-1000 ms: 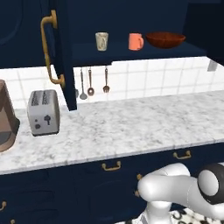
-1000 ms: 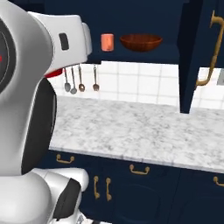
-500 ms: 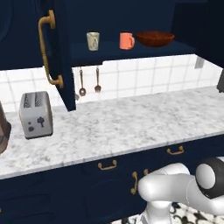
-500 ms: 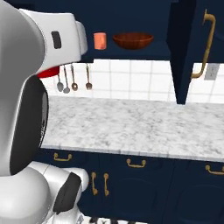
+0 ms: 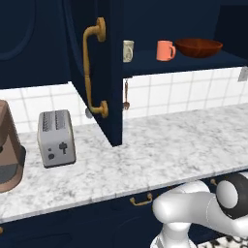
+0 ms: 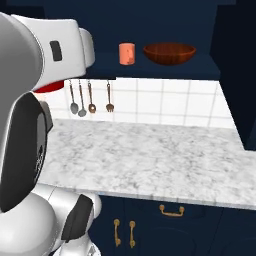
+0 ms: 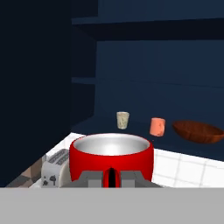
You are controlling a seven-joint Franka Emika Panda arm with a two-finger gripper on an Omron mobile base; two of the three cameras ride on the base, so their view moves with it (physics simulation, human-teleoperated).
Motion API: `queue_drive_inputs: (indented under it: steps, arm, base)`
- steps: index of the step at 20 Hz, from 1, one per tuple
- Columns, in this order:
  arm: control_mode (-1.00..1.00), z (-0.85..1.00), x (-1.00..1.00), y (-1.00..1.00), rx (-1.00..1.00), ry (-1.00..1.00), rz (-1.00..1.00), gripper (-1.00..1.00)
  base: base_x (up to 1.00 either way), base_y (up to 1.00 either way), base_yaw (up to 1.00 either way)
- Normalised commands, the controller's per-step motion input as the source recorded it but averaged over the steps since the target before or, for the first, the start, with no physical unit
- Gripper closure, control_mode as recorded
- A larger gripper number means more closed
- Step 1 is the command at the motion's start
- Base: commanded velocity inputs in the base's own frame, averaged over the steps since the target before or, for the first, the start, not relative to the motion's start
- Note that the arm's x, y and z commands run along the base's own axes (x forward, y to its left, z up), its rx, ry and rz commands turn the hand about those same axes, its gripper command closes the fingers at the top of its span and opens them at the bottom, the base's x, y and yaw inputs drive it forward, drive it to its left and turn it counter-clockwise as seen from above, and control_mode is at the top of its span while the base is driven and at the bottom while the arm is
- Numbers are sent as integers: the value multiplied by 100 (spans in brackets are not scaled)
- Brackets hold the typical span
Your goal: Gather all objects into one cabinet and sort the glasses and bowls to opposite sides.
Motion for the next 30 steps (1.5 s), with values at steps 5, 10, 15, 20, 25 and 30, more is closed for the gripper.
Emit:
queue_drive_inputs:
  steps: [5, 10, 15, 20, 25, 30]
  arm:
    - [100, 0, 0, 0, 0, 0, 0, 100]
    - [100, 0, 0, 0, 0, 0, 0, 100]
    - [100, 0, 0, 0, 0, 0, 0, 100]
    - [100, 0, 0, 0, 0, 0, 0, 100]
    - [-100, 0, 0, 0, 0, 0, 0, 100]
    - [-100, 0, 0, 0, 0, 0, 0, 100]
  base:
    - [100, 0, 5]
    - [96, -6, 7]
    - [0, -1, 0]
    - [24, -13, -13]
    - [3, -1, -3]
    - [0, 0, 0]
